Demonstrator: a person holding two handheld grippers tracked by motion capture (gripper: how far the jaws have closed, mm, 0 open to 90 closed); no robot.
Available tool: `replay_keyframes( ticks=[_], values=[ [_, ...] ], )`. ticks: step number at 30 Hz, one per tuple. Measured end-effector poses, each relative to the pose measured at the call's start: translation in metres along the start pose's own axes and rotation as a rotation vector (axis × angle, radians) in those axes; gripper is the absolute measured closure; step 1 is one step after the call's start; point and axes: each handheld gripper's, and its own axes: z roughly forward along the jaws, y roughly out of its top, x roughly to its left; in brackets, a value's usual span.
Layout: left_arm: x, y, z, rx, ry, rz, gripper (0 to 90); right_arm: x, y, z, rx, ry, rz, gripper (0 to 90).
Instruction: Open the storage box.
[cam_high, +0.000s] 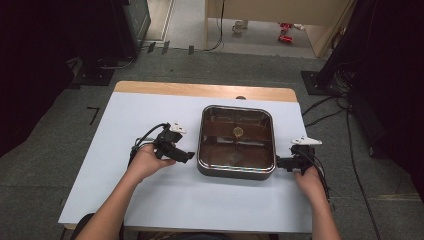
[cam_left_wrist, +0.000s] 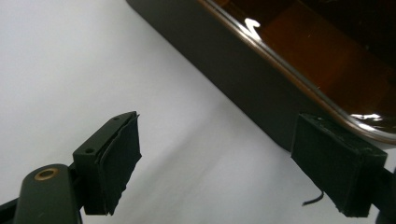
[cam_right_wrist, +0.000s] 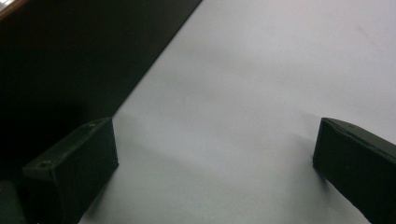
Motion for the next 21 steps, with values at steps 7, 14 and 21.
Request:
replay_keyframes(
  ticks=[7, 14, 21],
  values=[
    [-0.005, 0.012, -0.017, -0.029, -0.031, 0.041, 23.0, 0.001, 0.0, 0.0, -0.004, -0.008, -0.007, 0.0],
    [-0.011, 0.025, -0.025, -0.042, -0.048, 0.062, 24.3, 0.0, 0.0, 0.0, 0.003, 0.002, 0.004, 0.0],
    [-0.016, 0.042, -0.026, -0.07, -0.066, 0.09, 24.4, 0.0, 0.0, 0.0, 0.003, 0.002, 0.005, 0.0]
  ],
)
